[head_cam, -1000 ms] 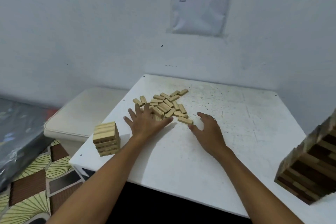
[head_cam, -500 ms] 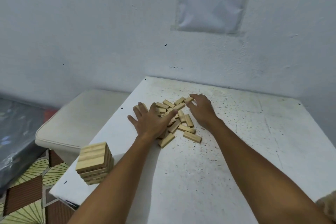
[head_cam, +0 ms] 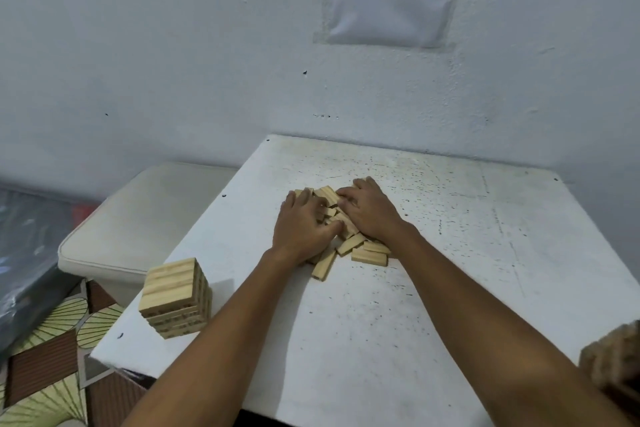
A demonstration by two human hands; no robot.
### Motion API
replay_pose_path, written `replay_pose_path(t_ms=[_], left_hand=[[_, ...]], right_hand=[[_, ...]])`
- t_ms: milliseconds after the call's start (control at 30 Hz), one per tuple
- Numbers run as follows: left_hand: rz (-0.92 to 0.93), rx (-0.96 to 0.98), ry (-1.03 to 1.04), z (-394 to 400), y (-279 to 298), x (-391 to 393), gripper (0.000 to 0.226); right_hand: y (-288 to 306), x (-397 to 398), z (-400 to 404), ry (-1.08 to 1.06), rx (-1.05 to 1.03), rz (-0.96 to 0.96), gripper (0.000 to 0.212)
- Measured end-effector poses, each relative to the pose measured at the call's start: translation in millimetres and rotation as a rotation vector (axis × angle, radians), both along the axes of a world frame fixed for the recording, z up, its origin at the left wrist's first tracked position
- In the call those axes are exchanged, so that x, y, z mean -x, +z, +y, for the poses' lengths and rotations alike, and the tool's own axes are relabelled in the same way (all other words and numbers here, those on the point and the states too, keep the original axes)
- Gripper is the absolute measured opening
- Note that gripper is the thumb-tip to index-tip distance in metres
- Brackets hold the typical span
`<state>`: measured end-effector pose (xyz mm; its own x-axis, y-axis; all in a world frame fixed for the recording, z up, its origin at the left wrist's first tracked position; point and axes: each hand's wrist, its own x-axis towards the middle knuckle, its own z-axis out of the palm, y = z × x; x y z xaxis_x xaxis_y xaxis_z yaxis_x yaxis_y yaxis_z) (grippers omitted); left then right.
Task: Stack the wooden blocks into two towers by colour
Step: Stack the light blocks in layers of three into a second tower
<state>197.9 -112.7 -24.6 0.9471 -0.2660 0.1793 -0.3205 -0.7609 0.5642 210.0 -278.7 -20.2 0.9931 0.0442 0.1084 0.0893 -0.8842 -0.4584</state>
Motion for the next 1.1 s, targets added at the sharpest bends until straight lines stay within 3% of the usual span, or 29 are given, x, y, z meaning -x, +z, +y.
replay_pose_path(t_ms=[367, 567, 633, 733, 833, 967, 1100], left_hand=[[-0.037, 0.052, -0.216, -16.8, 1.9, 70.5, 0.08], [0.019, 0.222, -0.271, -11.6, 9.0, 89.5, 0.066], [-0.106, 0.216, -0.272, -6.5, 13.8, 99.6, 0.054], [-0.433, 0.136, -0.377, -0.9, 14.8, 118.8, 0.039], [-0.59, 0.007, -0.493, 1.1, 6.2, 142.6, 0.025], [-0.631, -0.182, -0.484, -1.3, -6.0, 169.8, 0.021], [-0.577, -0.149, -0.486, 2.0, -7.4, 180.3, 0.02]], right_hand=[[-1.1, 103.9, -17.2, -0.198, 0.048, -0.081, 0.039], [7.7, 150.6, -26.6, -0.294, -0.139, -0.252, 0.034], [12.9, 171.6, -26.8, -0.247, -0.171, -0.278, 0.029], [15.6, 205.8, -25.2, -0.139, -0.151, -0.273, 0.025], [11.9, 232.8, -25.0, -0.062, -0.078, -0.257, 0.021], [4.7, 249.9, -24.8, 0.004, 0.05, -0.271, 0.022], [1.9, 253.8, -20.0, 0.024, 0.161, -0.298, 0.023]])
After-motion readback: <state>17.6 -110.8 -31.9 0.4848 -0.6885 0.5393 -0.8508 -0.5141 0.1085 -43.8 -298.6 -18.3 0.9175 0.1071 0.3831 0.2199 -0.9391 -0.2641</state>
